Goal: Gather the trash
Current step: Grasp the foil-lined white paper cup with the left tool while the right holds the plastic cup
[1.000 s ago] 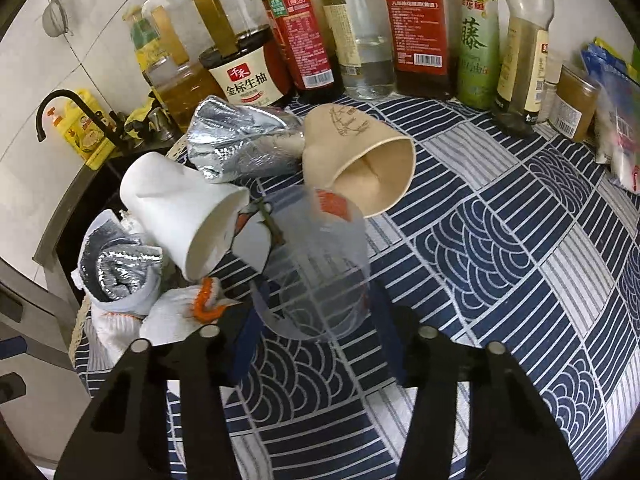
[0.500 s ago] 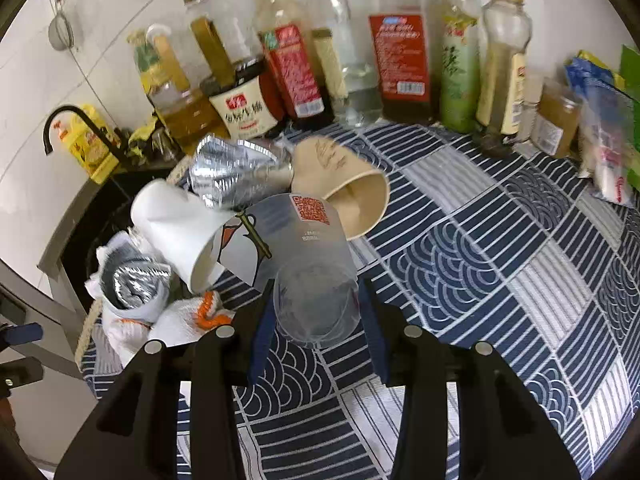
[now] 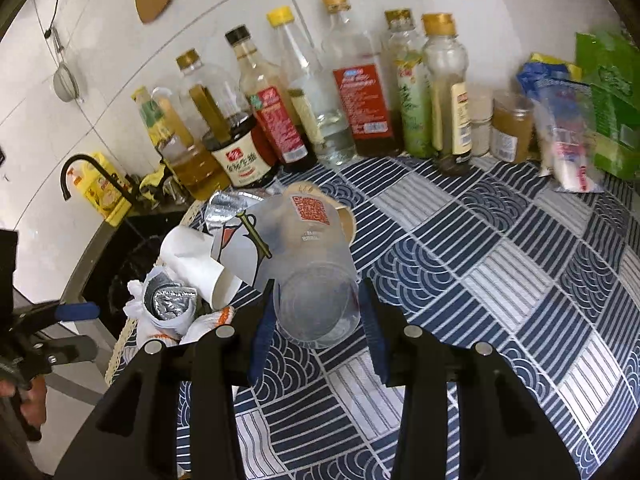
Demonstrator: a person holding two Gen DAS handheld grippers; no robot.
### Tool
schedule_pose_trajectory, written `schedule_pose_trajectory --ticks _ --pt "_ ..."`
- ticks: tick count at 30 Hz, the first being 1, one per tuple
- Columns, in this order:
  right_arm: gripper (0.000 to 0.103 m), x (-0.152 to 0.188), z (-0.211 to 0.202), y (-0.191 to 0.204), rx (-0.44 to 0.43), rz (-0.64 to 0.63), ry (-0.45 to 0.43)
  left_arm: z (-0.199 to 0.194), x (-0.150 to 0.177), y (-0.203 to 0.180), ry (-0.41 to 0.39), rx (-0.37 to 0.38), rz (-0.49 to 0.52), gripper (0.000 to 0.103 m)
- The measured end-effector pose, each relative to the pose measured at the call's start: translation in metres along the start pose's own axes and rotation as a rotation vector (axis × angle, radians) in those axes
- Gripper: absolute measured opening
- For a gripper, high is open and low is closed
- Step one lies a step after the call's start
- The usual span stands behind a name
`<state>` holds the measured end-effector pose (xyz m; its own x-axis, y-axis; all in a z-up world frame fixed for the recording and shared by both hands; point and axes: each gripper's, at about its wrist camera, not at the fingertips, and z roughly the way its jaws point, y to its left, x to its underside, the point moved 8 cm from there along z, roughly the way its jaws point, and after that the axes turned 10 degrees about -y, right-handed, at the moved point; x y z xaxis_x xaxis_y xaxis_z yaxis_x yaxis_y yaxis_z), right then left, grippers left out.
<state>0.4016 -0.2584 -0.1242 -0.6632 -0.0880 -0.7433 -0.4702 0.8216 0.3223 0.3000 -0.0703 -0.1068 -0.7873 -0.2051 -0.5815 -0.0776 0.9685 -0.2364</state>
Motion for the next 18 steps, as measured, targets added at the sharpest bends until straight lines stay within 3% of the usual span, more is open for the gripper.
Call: schedule_pose_trajectory --ticks 3,8,18 --pt "0.042 0.003 -0.009 -0.006 -0.001 0.027 -0.013 0.01 -0.006 -0.003 0.017 -0.037 0.142 0.094" --pt "0.042 0.011 -0.021 -0.015 0.01 0.061 -0.03 0.038 -0.008 0.006 0.093 -0.049 0.247 0.074" --pt "0.042 0.024 -0.036 -0.026 0.046 0.081 -0.039 0.079 -0.003 0.0 0.179 -0.102 0.503 0.074"
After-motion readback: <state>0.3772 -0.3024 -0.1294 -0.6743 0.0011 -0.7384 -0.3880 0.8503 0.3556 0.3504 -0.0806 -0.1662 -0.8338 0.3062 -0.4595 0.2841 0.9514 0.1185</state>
